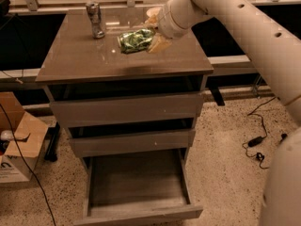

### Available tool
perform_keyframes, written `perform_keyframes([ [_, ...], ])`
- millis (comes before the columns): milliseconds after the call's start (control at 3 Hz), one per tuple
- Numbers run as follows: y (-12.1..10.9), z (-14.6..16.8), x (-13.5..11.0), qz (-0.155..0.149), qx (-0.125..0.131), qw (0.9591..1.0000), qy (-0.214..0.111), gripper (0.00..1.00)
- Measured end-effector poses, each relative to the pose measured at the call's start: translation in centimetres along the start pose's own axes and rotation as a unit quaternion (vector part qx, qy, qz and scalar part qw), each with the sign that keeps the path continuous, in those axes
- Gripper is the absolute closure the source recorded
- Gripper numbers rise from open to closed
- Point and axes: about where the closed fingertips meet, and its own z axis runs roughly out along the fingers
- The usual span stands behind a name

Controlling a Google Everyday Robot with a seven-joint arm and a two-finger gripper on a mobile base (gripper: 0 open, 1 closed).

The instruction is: Pick green can from bottom drawer and place on counter

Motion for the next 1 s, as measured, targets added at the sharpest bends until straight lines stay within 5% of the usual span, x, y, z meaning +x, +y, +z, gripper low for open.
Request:
perform_keyframes([
  [1000, -1.7, 6.3, 6.1, 0.089, -0.041, 0.9951, 0.012, 0.37],
])
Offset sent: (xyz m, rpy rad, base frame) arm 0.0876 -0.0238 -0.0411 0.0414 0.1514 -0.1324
